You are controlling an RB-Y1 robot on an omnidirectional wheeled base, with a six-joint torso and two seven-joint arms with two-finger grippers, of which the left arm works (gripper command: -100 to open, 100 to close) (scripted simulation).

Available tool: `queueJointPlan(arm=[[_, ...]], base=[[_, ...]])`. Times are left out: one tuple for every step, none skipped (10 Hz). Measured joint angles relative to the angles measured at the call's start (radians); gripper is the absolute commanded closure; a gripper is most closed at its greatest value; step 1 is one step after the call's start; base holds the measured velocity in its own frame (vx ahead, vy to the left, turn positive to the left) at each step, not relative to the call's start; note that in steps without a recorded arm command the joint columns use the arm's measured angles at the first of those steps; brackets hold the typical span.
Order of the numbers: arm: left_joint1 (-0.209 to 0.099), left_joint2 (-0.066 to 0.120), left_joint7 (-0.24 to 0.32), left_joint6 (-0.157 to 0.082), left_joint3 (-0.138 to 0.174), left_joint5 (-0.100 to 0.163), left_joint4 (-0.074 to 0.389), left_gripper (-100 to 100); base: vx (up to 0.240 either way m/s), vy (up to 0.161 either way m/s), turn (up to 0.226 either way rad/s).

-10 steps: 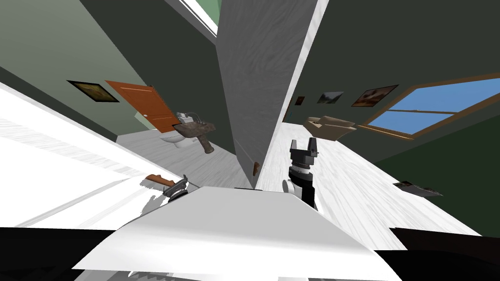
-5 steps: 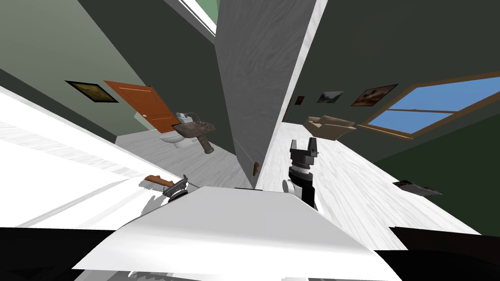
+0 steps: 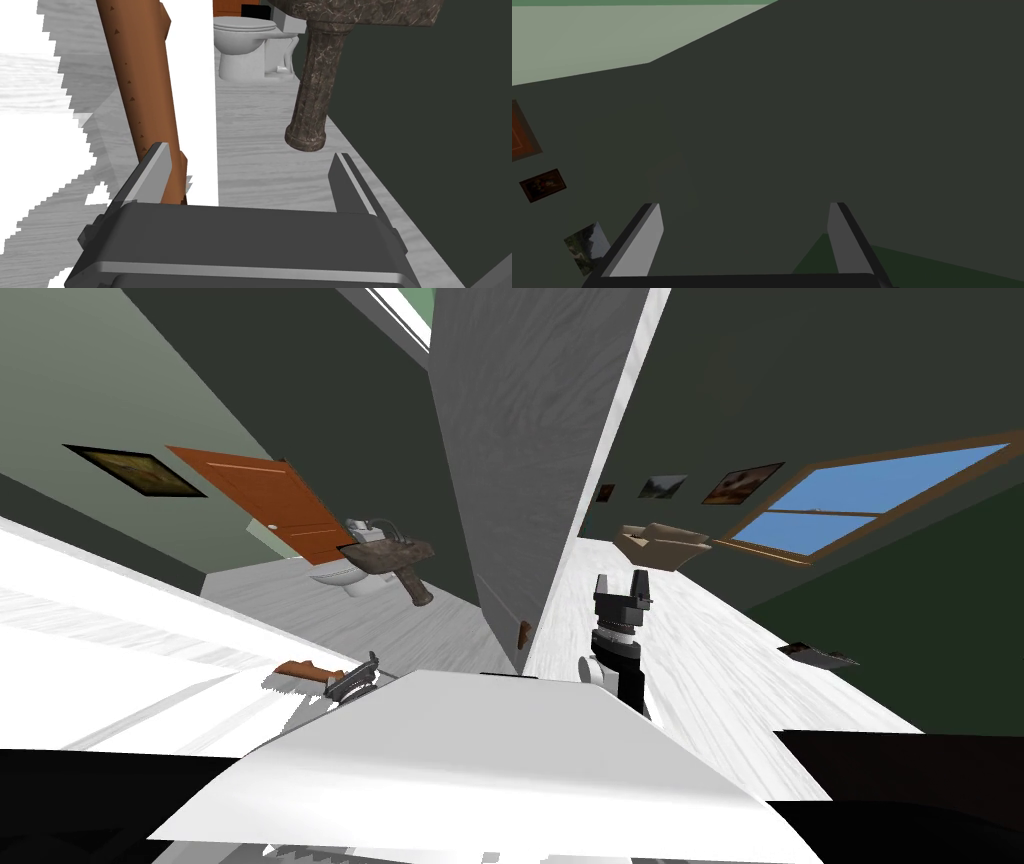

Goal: Pull the door open

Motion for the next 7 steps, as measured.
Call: queueJointPlan(arm=[[0.000,0.000,0.002,-0.002,-0.001,0.000,0.003,-100],[-0.003,0.003,0.011,-0.008,-0.004,-0.003,0.018,-100],[0.002,0.004,0.014,-0.009,-0.004,-0.002,0.014,-100],[0.004,0.003,0.012,-0.007,-0.003,-0.002,0.010,-100],[0.004,0.003,0.012,-0.007,-0.003,-0.002,0.009,-100],[0.004,0.003,0.012,-0.007,-0.003,-0.002,0.009,-100],[0.004,0.003,0.012,-0.007,-0.003,-0.002,0.009,-100]], base=[[-0.024,0.022,0.017],[0.006,0.024,-0.059],[0.005,0.018,-0.046],[0.011,0.008,-0.041],[0.006,-0.005,-0.005],[-0.001,-0.020,0.041],[-0.007,-0.004,0.024]])
